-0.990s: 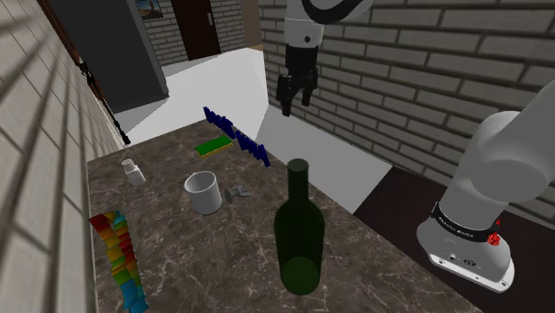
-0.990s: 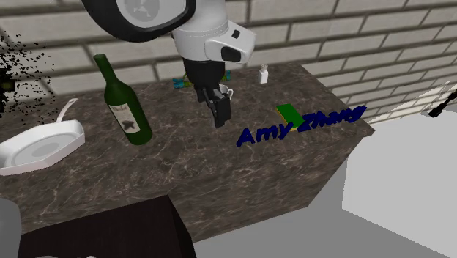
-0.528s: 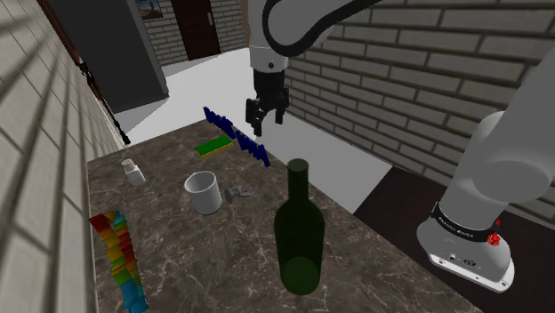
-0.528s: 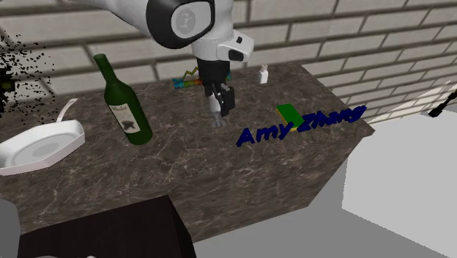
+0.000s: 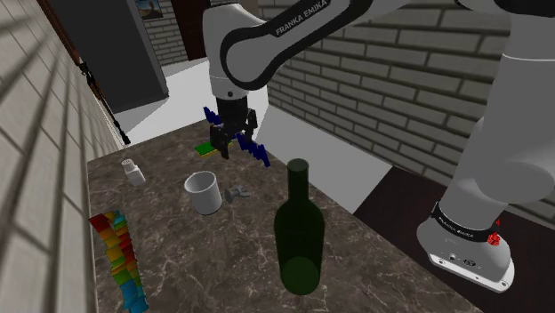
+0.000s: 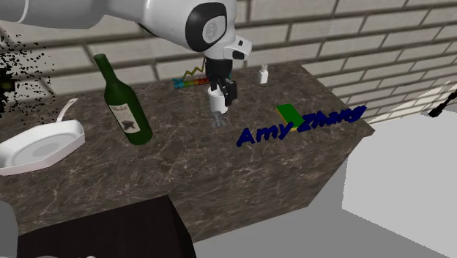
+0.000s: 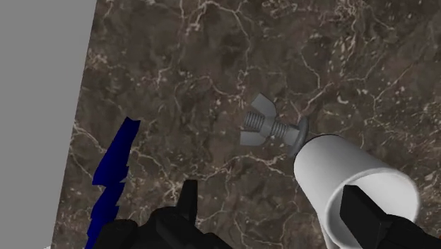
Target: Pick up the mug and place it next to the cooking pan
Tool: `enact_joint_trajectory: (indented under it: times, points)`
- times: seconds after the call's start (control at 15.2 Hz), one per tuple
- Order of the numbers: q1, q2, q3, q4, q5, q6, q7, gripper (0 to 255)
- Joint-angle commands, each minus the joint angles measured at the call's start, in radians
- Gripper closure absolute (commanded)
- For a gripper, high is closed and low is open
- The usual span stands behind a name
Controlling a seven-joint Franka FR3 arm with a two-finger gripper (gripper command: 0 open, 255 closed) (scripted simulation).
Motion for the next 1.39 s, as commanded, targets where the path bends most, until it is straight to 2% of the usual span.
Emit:
enact_joint_trajectory:
  times: [0.0,0.4,0.92,1.32]
  points:
    - [0.022,0.077,0.008,0.067,-0.034,0.004,0.035,0]
    - [0.104,0.296,0.006,0.286,-0.121,-0.016,0.113,0]
    - [0.113,0.343,-0.003,0.252,-0.139,0.063,0.124,0]
    - [0.113,0.343,-0.003,0.253,-0.139,0.063,0.124,0]
